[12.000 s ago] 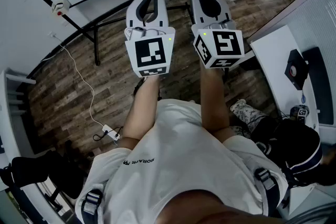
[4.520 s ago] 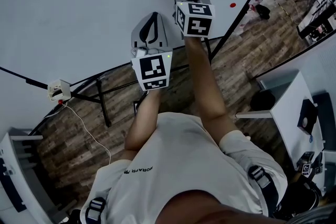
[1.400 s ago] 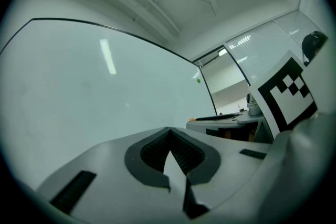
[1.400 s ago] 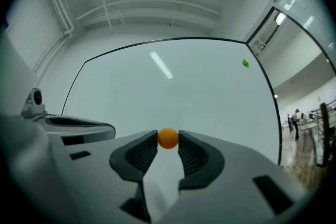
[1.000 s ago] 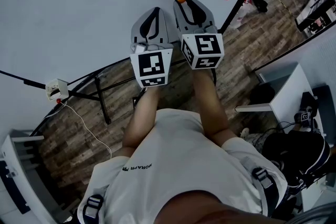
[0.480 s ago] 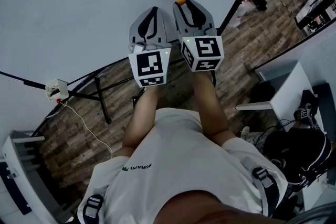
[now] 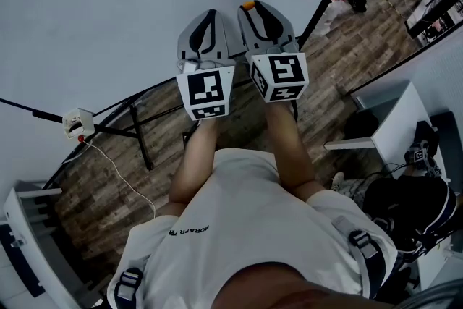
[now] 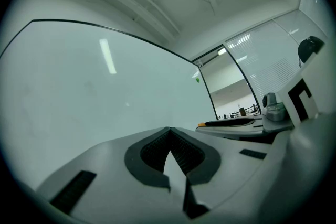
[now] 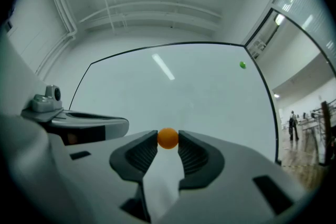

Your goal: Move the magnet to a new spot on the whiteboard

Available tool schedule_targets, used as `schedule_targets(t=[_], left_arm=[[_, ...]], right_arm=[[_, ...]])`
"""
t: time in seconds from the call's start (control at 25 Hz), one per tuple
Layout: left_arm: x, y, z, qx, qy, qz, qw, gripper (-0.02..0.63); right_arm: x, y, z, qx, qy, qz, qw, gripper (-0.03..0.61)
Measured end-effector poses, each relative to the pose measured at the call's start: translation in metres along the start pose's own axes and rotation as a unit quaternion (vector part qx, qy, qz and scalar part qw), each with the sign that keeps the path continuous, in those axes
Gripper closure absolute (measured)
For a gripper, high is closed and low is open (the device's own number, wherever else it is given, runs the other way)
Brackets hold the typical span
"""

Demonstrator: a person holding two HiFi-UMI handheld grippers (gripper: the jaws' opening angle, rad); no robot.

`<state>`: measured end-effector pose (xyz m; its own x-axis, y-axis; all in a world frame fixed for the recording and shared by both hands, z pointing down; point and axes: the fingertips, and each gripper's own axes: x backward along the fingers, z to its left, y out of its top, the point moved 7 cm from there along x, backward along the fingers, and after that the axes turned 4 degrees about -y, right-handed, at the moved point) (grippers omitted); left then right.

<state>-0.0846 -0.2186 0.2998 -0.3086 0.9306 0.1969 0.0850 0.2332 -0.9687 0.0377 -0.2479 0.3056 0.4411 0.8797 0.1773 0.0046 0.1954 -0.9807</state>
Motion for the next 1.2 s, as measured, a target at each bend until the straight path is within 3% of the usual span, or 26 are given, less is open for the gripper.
schedule_targets(t=[1.2], left_arm=[[0.009, 0.002, -0.001, 0.009, -0.004, 0.001, 1.0000, 0.611]], right_arm=[[0.017, 0.009, 0.006, 0.000, -0.003, -0.006, 1.000, 0.449]])
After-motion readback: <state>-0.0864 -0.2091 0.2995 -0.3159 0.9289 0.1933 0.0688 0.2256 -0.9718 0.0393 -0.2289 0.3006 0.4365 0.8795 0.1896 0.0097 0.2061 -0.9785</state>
